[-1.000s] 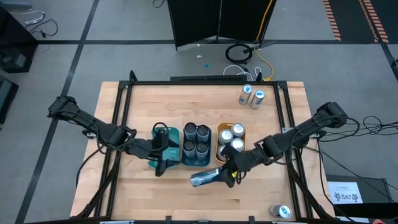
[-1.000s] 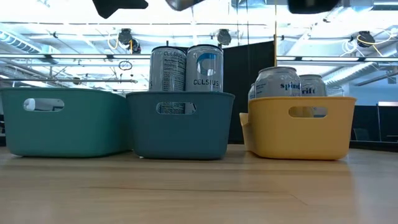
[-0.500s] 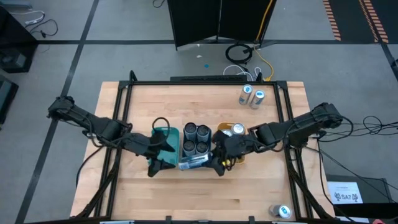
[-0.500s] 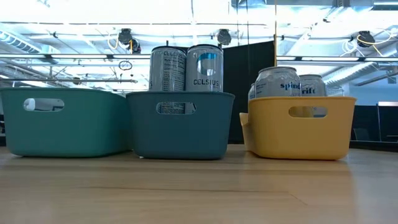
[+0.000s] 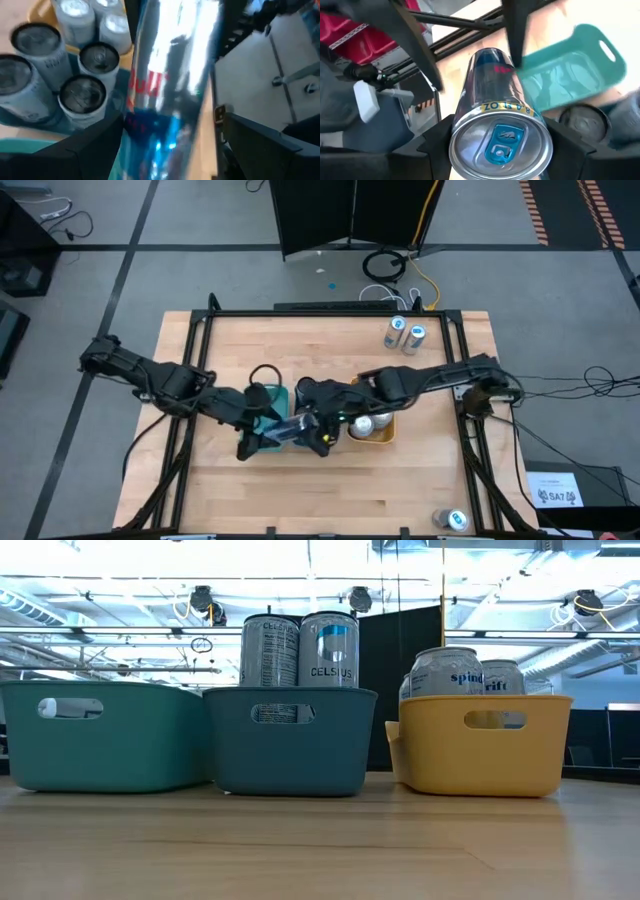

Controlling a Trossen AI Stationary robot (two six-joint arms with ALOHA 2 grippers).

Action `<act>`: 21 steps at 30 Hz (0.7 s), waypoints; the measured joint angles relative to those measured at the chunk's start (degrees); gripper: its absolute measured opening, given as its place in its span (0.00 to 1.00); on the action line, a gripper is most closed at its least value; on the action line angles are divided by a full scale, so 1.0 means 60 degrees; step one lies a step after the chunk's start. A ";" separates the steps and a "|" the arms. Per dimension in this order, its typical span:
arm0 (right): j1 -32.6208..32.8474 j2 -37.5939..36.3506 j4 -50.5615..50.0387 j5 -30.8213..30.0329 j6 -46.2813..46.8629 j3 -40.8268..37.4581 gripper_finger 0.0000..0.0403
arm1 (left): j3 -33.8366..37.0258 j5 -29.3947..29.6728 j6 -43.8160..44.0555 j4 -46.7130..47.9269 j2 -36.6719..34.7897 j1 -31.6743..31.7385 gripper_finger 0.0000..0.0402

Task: Sort soda cans
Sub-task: Put the center blue soda can can into the green bin

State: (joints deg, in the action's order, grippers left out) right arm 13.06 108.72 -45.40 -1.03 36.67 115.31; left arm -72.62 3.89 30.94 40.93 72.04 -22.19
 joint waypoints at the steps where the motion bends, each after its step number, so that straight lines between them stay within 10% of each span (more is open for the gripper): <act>1: -0.0024 0.0213 -0.0146 0.0038 -0.0128 0.0362 0.56 | 0.0000 -0.0032 -0.0052 0.0117 0.0095 0.0023 0.87; 21: -0.0376 0.1134 -0.1117 0.0479 -0.0482 0.1555 0.56 | 0.0011 0.0306 -0.0570 0.0523 0.0666 0.0385 0.84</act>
State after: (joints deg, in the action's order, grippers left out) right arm 10.81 115.52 -52.10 1.84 33.78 124.64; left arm -72.55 5.72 27.52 44.07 76.03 -19.88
